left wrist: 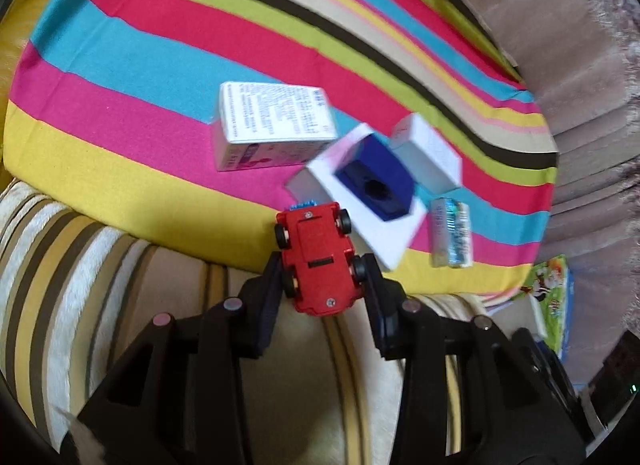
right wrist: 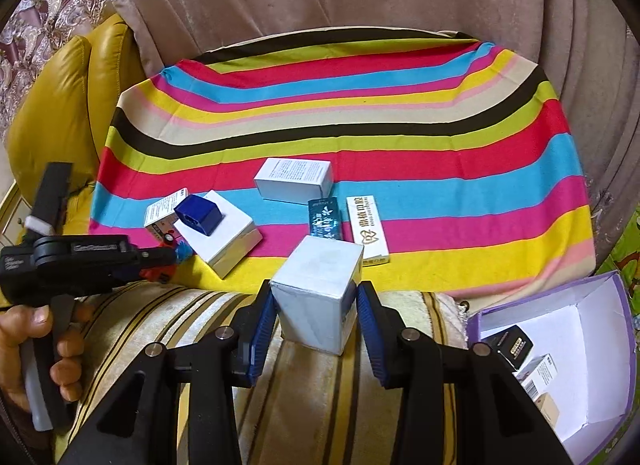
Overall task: Organize rigid objects
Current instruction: 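Carry white cube box and red toy car over the storage box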
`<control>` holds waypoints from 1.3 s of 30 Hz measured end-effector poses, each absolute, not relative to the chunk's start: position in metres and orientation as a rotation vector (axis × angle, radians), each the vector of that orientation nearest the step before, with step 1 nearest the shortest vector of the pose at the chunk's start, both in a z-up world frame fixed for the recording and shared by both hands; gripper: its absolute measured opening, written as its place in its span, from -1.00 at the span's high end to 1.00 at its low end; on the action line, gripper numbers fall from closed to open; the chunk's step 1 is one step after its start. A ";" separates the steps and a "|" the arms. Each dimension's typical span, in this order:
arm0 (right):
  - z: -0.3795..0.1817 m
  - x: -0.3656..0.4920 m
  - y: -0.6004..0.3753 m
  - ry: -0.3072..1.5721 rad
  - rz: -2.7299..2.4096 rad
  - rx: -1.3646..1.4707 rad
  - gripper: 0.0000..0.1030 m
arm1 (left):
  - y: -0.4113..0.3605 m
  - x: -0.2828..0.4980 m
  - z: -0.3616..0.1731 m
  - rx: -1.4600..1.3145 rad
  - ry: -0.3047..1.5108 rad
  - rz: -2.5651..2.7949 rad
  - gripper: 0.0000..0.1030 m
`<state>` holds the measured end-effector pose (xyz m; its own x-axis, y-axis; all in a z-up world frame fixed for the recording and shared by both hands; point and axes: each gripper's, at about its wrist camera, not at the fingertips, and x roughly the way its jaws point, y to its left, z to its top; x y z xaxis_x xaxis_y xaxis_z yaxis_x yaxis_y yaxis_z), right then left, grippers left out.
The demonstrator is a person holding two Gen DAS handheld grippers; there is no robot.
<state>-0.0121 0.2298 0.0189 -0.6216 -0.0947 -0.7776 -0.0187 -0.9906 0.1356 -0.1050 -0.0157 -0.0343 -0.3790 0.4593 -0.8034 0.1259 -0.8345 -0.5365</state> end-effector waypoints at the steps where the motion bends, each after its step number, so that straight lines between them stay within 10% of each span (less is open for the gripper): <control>1: 0.019 -0.012 0.231 -0.205 -2.785 1.348 0.18 | -0.015 -0.102 -0.031 -1.588 -0.788 2.313 0.18; 39: 0.008 0.028 0.354 -0.445 -2.944 1.472 0.18 | 0.161 -0.060 0.017 -1.349 -0.391 2.008 0.19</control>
